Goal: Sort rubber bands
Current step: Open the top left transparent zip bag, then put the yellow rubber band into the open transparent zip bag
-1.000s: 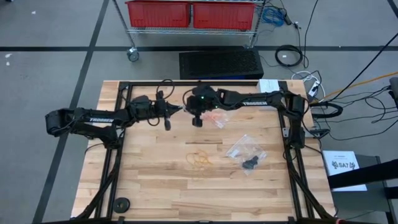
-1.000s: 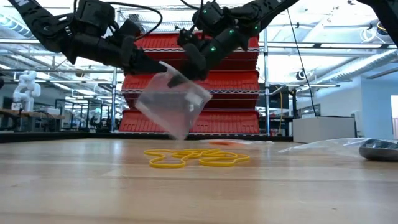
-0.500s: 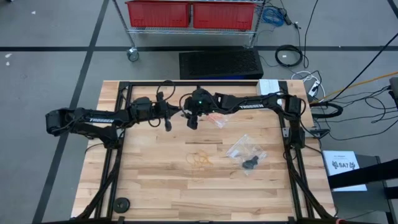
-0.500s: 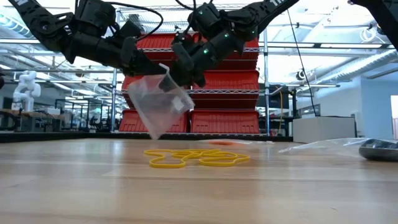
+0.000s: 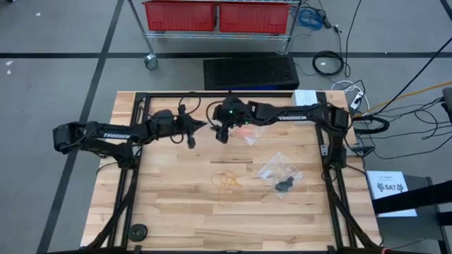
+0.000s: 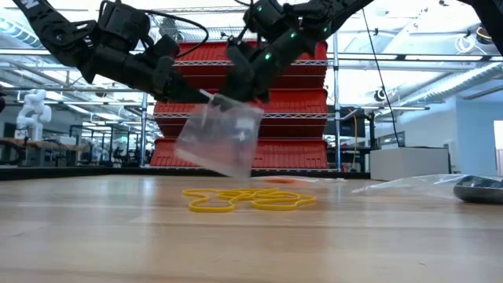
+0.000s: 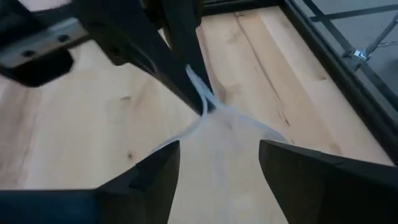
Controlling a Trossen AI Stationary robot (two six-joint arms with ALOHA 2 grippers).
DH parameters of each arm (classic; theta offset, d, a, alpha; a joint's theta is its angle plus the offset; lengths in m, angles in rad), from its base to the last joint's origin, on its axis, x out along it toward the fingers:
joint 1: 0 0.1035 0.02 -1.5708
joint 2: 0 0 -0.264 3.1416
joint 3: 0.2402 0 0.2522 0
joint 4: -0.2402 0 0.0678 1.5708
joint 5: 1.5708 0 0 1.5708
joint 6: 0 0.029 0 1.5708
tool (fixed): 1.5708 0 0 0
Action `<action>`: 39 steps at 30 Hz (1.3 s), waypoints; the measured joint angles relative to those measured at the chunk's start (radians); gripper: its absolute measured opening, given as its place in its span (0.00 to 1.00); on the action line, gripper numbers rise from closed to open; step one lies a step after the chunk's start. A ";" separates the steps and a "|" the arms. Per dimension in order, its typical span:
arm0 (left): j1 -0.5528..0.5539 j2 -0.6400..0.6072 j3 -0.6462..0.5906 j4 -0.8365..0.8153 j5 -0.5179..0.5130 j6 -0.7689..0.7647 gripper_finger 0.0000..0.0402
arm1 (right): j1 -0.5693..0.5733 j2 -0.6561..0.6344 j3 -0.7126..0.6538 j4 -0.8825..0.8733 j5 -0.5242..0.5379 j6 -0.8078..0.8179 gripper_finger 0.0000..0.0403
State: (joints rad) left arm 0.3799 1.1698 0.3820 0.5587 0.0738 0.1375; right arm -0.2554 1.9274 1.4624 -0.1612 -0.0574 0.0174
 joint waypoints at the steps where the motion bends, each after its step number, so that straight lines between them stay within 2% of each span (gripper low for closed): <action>1: 0.004 0.000 0.000 0.000 0.000 0.000 0.00 | 0.000 -0.015 0.000 -0.017 0.000 -0.001 0.53; 6: 0.019 0.000 0.000 -0.021 0.000 0.008 0.00 | 0.002 -0.090 0.000 -0.104 0.000 -0.014 0.54; 13: 0.020 0.001 -0.016 -0.026 0.000 0.011 0.00 | 0.039 -0.186 0.000 -0.356 -0.008 -0.030 0.53; 19: 0.021 0.001 -0.016 -0.018 0.000 0.028 0.00 | 0.123 -0.186 -0.016 -0.519 -0.056 0.126 0.53; 22: 0.020 0.001 -0.016 -0.018 0.000 0.028 0.00 | 0.168 -0.141 -0.068 -0.493 -0.056 0.198 0.53; 27: 0.020 0.001 -0.016 -0.017 0.000 0.028 0.00 | 0.217 -0.062 -0.143 -0.311 -0.054 0.311 0.53; 33: 0.020 0.001 -0.016 -0.007 0.000 0.044 0.00 | 0.258 0.004 -0.148 -0.188 -0.052 0.343 0.53; 39: 0.020 0.001 -0.017 0.001 0.000 0.033 0.00 | 0.294 0.023 -0.148 -0.185 -0.003 0.371 0.53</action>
State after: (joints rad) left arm 0.3999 1.1709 0.3653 0.5597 0.0738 0.1707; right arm 0.0389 1.9501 1.3144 -0.3460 -0.0608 0.3885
